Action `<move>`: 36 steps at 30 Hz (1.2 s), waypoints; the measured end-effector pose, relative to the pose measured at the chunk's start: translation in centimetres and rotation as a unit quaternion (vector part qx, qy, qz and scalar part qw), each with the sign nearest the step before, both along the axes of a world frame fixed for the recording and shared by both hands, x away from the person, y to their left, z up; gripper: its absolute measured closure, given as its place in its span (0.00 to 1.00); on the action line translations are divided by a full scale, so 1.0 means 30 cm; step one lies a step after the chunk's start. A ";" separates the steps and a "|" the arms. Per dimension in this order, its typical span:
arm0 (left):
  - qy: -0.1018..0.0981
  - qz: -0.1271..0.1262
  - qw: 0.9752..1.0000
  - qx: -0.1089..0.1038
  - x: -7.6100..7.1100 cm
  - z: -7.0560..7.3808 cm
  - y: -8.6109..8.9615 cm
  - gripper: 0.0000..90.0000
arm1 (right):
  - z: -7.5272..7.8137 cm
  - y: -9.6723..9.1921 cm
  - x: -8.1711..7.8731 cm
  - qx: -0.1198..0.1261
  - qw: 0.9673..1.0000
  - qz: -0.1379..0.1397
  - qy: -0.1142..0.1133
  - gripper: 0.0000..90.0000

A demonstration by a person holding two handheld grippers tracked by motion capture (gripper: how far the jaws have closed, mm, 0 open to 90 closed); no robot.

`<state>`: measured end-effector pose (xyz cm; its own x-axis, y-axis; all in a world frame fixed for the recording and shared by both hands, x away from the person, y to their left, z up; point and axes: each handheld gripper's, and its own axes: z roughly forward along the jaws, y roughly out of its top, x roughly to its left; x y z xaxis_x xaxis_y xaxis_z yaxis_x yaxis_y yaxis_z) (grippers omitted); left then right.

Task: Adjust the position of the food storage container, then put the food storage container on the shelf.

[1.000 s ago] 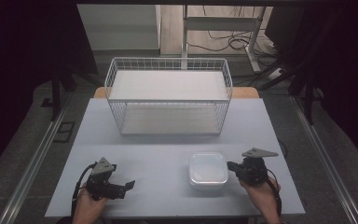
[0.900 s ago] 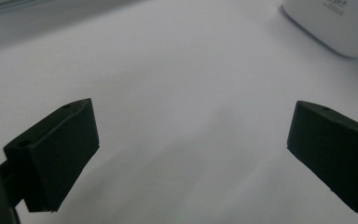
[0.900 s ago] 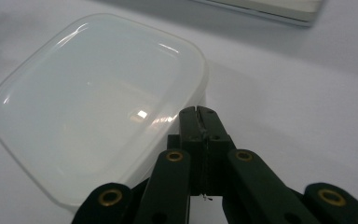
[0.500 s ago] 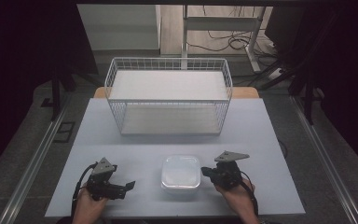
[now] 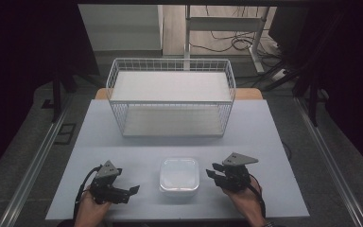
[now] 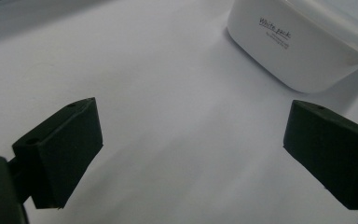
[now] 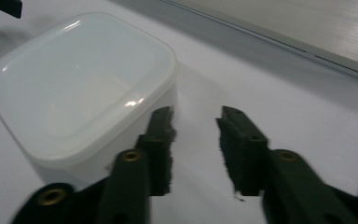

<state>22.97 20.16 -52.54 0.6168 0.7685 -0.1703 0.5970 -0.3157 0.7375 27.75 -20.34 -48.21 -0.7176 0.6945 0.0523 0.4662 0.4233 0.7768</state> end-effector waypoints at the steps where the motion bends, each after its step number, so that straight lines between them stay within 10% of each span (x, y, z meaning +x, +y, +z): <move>1: 0.000 -0.002 1.000 0.001 0.001 -0.001 -0.001 0.05 | -0.001 -0.008 -0.003 -0.002 1.000 0.000 -0.005 0.58; 11: -0.007 -0.004 1.000 0.010 0.004 -0.011 -0.002 0.04 | -0.037 -0.047 -0.013 -0.033 0.999 0.008 -0.038 0.05; 36: -0.010 -0.036 0.999 -0.021 0.015 0.004 -0.031 0.02 | -0.037 -0.034 -0.001 -0.004 1.000 0.019 -0.017 0.01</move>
<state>23.41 19.22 -52.42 0.6732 0.7149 -0.1890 0.5598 -0.3258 0.7619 27.72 -21.37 -49.33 -0.7448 0.6669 0.0211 0.4225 0.4469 0.7885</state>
